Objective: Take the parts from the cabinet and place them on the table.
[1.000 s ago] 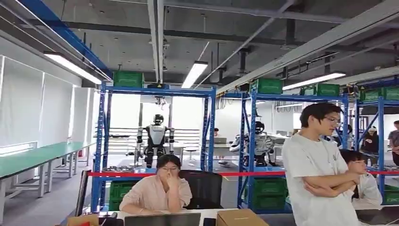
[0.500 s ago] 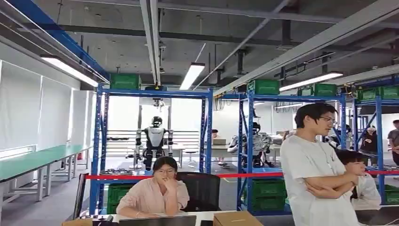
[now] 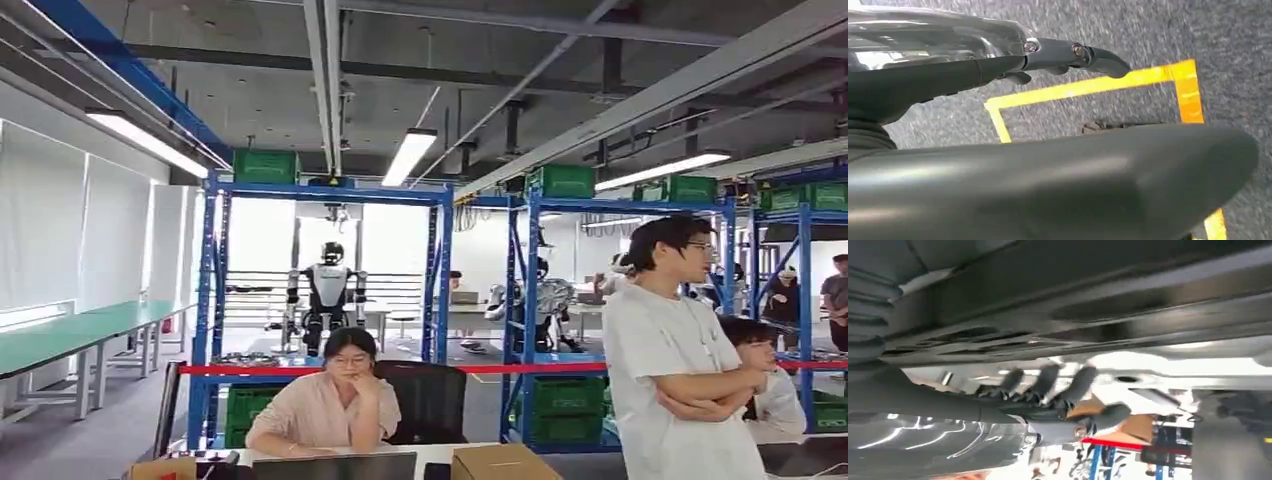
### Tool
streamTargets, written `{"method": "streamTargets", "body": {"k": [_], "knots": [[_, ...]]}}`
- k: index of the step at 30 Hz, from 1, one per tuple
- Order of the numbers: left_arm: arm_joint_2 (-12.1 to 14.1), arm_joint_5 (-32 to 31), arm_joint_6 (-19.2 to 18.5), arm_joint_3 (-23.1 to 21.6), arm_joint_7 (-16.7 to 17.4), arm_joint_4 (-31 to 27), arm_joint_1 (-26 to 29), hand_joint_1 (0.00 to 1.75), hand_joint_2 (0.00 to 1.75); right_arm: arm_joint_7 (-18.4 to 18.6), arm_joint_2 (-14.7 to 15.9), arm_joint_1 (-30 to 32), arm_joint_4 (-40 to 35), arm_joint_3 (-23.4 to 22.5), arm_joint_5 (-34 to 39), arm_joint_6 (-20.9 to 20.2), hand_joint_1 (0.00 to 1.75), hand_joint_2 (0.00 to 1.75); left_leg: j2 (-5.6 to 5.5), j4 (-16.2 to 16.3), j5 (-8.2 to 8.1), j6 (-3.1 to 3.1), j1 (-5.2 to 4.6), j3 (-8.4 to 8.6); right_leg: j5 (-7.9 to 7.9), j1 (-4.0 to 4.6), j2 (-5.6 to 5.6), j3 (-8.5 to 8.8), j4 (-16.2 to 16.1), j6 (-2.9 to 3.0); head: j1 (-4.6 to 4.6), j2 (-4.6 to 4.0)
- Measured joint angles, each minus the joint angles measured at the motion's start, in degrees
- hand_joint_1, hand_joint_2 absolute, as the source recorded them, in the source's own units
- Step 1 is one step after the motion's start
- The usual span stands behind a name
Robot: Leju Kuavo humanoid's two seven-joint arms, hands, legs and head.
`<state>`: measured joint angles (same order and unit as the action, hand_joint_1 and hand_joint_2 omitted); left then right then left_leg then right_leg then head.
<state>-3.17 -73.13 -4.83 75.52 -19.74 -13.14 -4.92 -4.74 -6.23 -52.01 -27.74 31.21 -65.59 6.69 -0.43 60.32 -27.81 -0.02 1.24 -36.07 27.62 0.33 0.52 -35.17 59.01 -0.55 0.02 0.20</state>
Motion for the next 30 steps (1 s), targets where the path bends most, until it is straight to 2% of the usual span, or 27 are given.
{"method": "streamTargets", "body": {"k": [2,3,4,5,6,7,8,9,10,11,12,15,16,17,18,20,21,22,23,24,26,27,28,29,30], "knots": [[0.07,-0.26,-0.07,-0.3,-0.28,0.0,-0.14,0.0,0.0,-0.02,-0.22,-0.29,0.39,-0.33,0.24,-0.52,0.0,0.0,0.05,-0.26,0.23,0.53,0.44,0.26,1.5,-0.08,-0.17,-0.45,1.59,-0.75,0.0,0.0],[0.13,-0.28,-0.09,-0.35,-0.35,0.0,-0.27,0.0,0.0,-0.22,-0.28,-0.65,0.57,-0.5,0.44,-0.94,0.0,0.0,0.06,-0.26,0.18,0.85,0.44,0.31,3.42,-0.3,-0.24,-1.88,4.85,-1.11,0.0,0.0],[0.13,-0.37,-0.09,-0.44,-0.41,0.0,-0.29,0.0,0.0,-0.66,-0.37,-0.85,0.76,-0.59,0.59,-1.38,0.0,0.0,0.08,-0.26,0.16,0.88,0.42,0.32,5.22,-0.45,-0.24,-3.62,8.62,-1.3,0.0,0.0],[0.13,-0.44,-0.13,-0.57,-0.48,0.0,-0.29,0.0,0.0,-1.63,-0.39,-0.92,1.13,-0.7,0.92,-2.2,0.0,0.0,0.12,-0.26,0.11,0.96,0.42,0.34,7.31,-0.49,-0.26,-6.14,13.91,-1.51,0.0,0.0],[0.13,-0.48,-0.15,-0.7,-0.57,0.0,-0.29,0.0,0.0,-2.76,-0.39,-0.92,1.46,-0.76,1.62,-3.46,0.0,0.0,0.13,-0.25,0.09,0.98,0.43,0.36,8.1,-0.51,-0.27,-7.82,17.26,-1.61,0.0,0.0],[0.13,-0.52,-0.17,-0.76,-0.59,0.0,-0.22,0.0,0.0,-4.25,-0.35,-0.93,1.77,-0.96,2.72,-5.25,0.0,0.0,0.12,-0.25,0.07,0.99,0.43,0.44,7.55,-0.56,-0.27,-8.18,17.68,-1.64,0.0,0.0],[0.13,-0.55,-0.28,-0.79,-0.57,0.0,-0.16,0.0,0.0,-5.67,-0.22,-1.02,1.99,-1.38,3.79,-6.74,0.0,0.0,0.09,-0.25,0.06,0.99,0.42,0.51,5.86,-0.56,-0.25,-7.28,15.58,-1.56,0.0,0.0],[0.13,-0.61,-0.48,-0.79,-0.57,0.0,-0.15,0.0,0.0,-7.29,-0.09,-1.39,2.16,-1.9,5.15,-8.4,0.0,0.0,0.04,-0.25,0.05,0.98,0.41,0.64,3.4,-0.54,-0.25,-5.34,11.32,-1.35,0.0,0.0],[0.13,-0.59,-0.59,-0.79,-0.57,0.0,-0.16,0.0,0.0,-8.88,0.3,-2.14,2.32,-2.38,6.74,-10.11,0.0,0.0,0.02,-0.26,0.0,0.9,0.4,0.8,0.46,-0.48,-0.25,-2.57,5.37,-0.98,0.0,0.0],[0.13,-0.59,-0.61,-0.81,-0.57,0.0,-0.18,0.0,0.0,-10.72,0.61,-3.04,2.49,-3.0,8.77,-12.05,0.0,0.0,0.03,-0.32,-0.06,0.81,0.41,0.8,-0.93,-0.37,-0.24,-0.7,0.85,-0.61,0.0,0.0],[0.13,-0.57,-0.63,-0.81,-0.53,0.0,-0.21,0.0,0.0,-12.25,0.94,-3.94,2.69,-3.69,10.48,-13.84,0.0,0.0,-0.01,-0.34,-0.06,0.61,0.13,0.65,-0.45,-0.01,-0.24,-0.17,0.17,-0.44,0.0,0.0],[0.15,-0.24,-0.74,-0.79,-0.26,0.0,0.17,0.0,0.0,-16.13,2.93,-5.87,3.1,-5.2,15.72,-21.45,0.0,0.0,-0.01,-0.97,0.26,-0.27,0.38,0.86,-0.44,0.19,-0.21,-0.13,-0.21,0.04,0.0,0.0],[0.15,-0.22,-0.76,-0.79,-0.28,0.0,0.34,0.0,0.0,-17.26,3.86,-6.85,3.1,-5.59,17.48,-25.24,0.0,0.0,-0.07,-1.24,0.27,-0.68,0.1,1.06,-0.92,-0.09,-0.3,0.25,-1.19,0.58,0.0,0.0],[0.22,-0.17,-0.79,-0.79,-0.33,0.0,0.45,0.0,0.0,-18.08,4.57,-7.97,3.1,-5.79,18.82,-28.16,0.0,0.0,0.02,-0.49,-0.79,-0.68,0.06,0.79,-1.3,-0.39,-0.52,0.6,-1.81,0.9,0.0,0.0],[0.22,-0.15,-1.0,-0.79,-0.5,0.0,0.49,0.0,0.0,-18.73,5.48,-9.28,3.15,-5.79,20.21,-31.32,0.0,0.0,0.02,2.23,-2.81,-0.6,0.08,-0.32,-1.46,-0.46,-0.51,0.59,-1.95,1.19,0.0,0.0],[0.37,-0.13,-1.16,-0.79,-0.87,0.0,0.47,0.0,0.0,-19.61,7.5,-11.4,3.19,-5.62,22.87,-38.18,0.0,0.0,0.02,11.17,-7.11,-0.7,0.09,-4.19,-1.43,-0.29,-0.56,0.6,-1.94,1.27,0.0,0.0],[0.43,-0.15,-1.27,-0.79,-0.96,0.0,0.5,0.0,0.0,-19.61,8.58,-12.27,3.19,-5.42,24.77,-41.39,0.0,0.0,0.03,15.12,-8.36,-0.79,0.04,-6.04,-1.41,-0.2,-0.62,0.62,-1.89,1.3,0.0,0.0],[0.5,-0.15,-1.29,-0.79,-1.05,0.0,0.64,0.0,0.0,-19.23,10.06,-13.17,3.19,-5.11,27.57,-45.12,0.0,0.0,0.03,16.41,-8.13,-0.81,0.04,-6.67,-1.39,-0.17,-0.61,0.62,-1.84,1.27,0.0,0.0],[0.55,-0.15,-1.36,-0.79,-1.09,0.0,0.77,0.0,0.0,-18.66,11.08,-14.1,3.06,-4.85,30.02,-47.88,0.0,0.0,0.04,14.97,-6.76,-0.82,0.04,-6.03,-1.36,-0.18,-0.59,0.63,-1.78,1.23,0.0,0.0],[0.68,-0.15,-1.4,-0.79,-1.14,0.0,0.8,0.0,0.0,-17.36,12.71,-15.18,2.41,-4.18,34.86,-51.37,0.0,0.0,0.06,11.16,-4.31,-0.74,0.08,-4.34,-1.25,-0.21,-0.55,0.64,-1.58,1.07,0.0,0.0],[0.85,-0.15,-1.42,-0.79,-1.25,0.0,0.78,0.0,0.0,-15.35,15.77,-16.92,0.6,-3.09,44.83,-53.53,0.0,0.0,0.1,1.76,0.56,-0.46,0.16,-0.02,-0.69,-0.24,-0.53,0.61,-0.88,0.52,0.0,0.0],[0.85,-0.15,-1.42,-0.79,-1.25,0.0,0.78,0.0,0.0,-15.02,17.65,-17.55,-0.51,-2.25,50.49,-53.39,0.0,0.0,0.13,0.3,-0.17,-0.26,-0.05,0.8,-0.36,0.3,-0.54,0.22,-0.39,0.06,0.0,0.0],[0.85,-0.13,-1.4,-0.79,-1.23,0.0,0.74,0.0,0.0,-15.51,19.57,-17.66,-1.7,-1.38,56.14,-52.12,0.0,0.0,0.11,-0.05,-0.41,0.15,0.03,0.83,-0.4,0.22,-0.53,0.02,-0.25,-0.07,-0.04,0.0],[0.85,-0.06,-1.33,-0.79,-1.18,0.0,0.85,0.0,0.0,-16.71,21.03,-17.06,-2.78,-1.05,60.56,-50.19,0.0,0.0,0.05,-0.11,-0.41,0.26,-0.08,0.79,-0.51,0.22,-0.58,0.16,-0.39,-0.25,-0.02,0.0],[0.85,-0.02,-1.33,-0.76,-1.11,0.0,1.06,0.0,0.0,-19.0,22.22,-16.01,-4.04,-0.98,64.85,-47.58,0.0,0.0,-0.01,-0.09,-0.44,0.5,-0.14,0.84,-0.55,0.13,-0.62,0.38,-0.57,-0.38,-0.02,0.0]]}}
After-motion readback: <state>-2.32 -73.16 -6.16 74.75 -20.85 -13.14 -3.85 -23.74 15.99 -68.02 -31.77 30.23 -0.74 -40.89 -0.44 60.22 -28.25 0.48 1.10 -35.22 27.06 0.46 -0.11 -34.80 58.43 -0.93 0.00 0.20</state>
